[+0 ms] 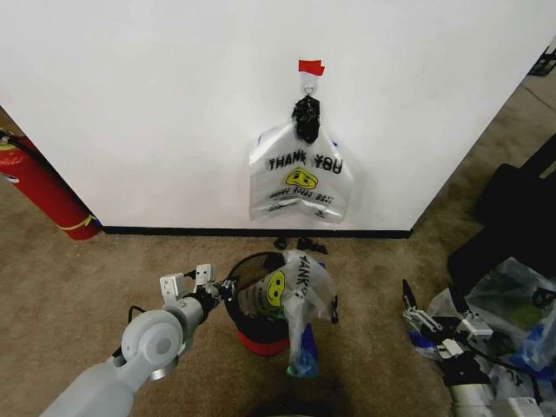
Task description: Pick up the garbage bag from the wall and place it over the trash bin.
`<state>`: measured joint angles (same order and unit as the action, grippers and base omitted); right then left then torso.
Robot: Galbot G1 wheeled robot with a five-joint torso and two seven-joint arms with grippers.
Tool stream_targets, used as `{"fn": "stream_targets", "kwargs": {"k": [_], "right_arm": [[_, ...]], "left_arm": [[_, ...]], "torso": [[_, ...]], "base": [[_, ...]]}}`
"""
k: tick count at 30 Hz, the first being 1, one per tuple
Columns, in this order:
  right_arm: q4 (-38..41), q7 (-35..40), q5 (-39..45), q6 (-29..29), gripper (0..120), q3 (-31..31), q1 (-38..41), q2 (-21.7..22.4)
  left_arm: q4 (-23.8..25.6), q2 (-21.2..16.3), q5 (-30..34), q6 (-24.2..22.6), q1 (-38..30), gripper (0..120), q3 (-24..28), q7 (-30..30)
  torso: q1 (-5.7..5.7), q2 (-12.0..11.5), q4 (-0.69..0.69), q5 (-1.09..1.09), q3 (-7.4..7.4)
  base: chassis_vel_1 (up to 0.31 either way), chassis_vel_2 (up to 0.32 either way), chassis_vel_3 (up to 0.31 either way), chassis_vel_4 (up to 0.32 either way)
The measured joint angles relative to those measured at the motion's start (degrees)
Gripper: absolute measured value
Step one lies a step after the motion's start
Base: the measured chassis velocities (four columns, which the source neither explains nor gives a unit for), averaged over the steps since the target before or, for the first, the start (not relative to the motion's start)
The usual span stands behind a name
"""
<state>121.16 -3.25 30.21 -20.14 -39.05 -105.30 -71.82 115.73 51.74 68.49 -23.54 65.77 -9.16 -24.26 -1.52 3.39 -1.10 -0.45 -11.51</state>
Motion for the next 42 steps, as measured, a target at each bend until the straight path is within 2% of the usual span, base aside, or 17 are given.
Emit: {"fn": "stream_targets", "kwargs": {"k": [6,15,17,19,23,25,27,30,33,34,35,38,40,42], "right_arm": [[-0.55,0.13,0.21,0.67,100,0.35,0.35,0.12],[-0.83,0.09,1.07,1.17,100,0.51,0.42,0.19],[-1.43,-0.27,1.71,1.34,100,0.77,0.71,0.44],[-1.53,-0.4,1.83,1.36,100,0.81,0.77,0.5],[-1.76,-2.47,4.39,1.99,100,0.96,0.94,1.19],[-2.05,-4.46,6.62,2.52,100,1.01,1.05,1.92],[-2.14,-5.3,7.68,2.81,100,1.02,1.04,2.22],[-2.98,-13.88,18.5,6.54,100,1.24,1.17,4.93],[-6.79,-26.17,27.88,12.24,100,1.98,3.81,7.82],[-6.79,-26.17,27.88,12.24,100,1.98,3.81,7.82],[-8.28,-29.25,29.96,14.02,100,2.67,4.98,8.89],[-12.68,-33.21,31.4,17.26,100,5.83,8.81,11.35],[-15.29,-33.73,29.97,17.74,100,8.15,11.46,12.28],[-16.42,-33.75,29.34,17.92,100,9.62,12.93,12.44]], "left_arm": [[-1.07,2.19,-1.58,0.81,-1.04,3,1.3,-0.09],[-1.7,1.97,-5.42,1.27,1.52,5,2.03,1.33],[-1.54,1.82,-6.0,1.32,1.94,16,1.6,1.38],[-1.49,1.78,-6.17,1.32,1.99,19,1.51,1.39],[-0.86,1.38,-7.65,1.31,2.56,34,1.02,1.53],[-0.17,0.94,-8.85,1.22,3.01,46,0.49,1.64],[0.09,0.77,-9.05,1.2,3.12,49,0.22,1.65],[1.96,-0.64,-11.72,1.49,4.33,63,-1.79,1.97],[5.19,-1.86,-15.59,2.78,6.64,76,-4.12,2.31],[5.19,-1.86,-15.59,2.78,6.64,76,-4.12,2.31],[6.88,-2.16,-17.43,3.44,7.86,79,-5.12,2.43],[11.5,-2.82,-22.21,4.82,10.86,92,-6.73,2.75],[14.44,-3.03,-24.54,5.21,12.62,98,-7.7,2.85],[16.0,-3.13,-26.23,5.61,13.44,99,-8.29,3.03]], "torso": [[0.0,0.0,-0.02,0.0,0.0],[0.0,0.0,-0.01,-0.02,0.0],[0.0,0.0,0.0,0.0,0.0],[0.0,0.0,0.0,-0.01,0.0],[0.0,0.0,-0.01,-0.01,0.0],[0.0,0.0,-0.01,-0.01,0.0],[0.0,0.0,-0.01,-0.01,0.0],[0.0,0.0,-0.02,-0.02,0.0],[0.0,0.0,-0.01,0.0,0.0],[0.0,0.0,-0.01,0.0,0.0],[0.0,0.0,0.01,0.01,0.0],[0.0,0.0,0.02,0.0,0.0],[0.0,0.0,-0.03,-0.03,0.0],[0.0,0.0,0.0,0.01,0.0]], "base": [[0.0,0.0,0.0,0.0],[0.0,0.0,0.0,0.0],[0.0,0.0,0.0,0.0],[0.0,0.0,0.0,0.0],[0.0,0.0,0.0,0.0],[0.0,0.0,0.0,0.0],[0.0,0.0,0.0,0.0],[0.0,0.0,0.0,0.0],[0.0,0.0,0.0,0.0],[0.0,0.0,0.0,0.0],[0.0,0.0,0.0,0.0],[0.0,0.0,0.0,0.0],[0.0,0.0,0.0,0.0],[0.0,0.0,0.0,0.0]]}}
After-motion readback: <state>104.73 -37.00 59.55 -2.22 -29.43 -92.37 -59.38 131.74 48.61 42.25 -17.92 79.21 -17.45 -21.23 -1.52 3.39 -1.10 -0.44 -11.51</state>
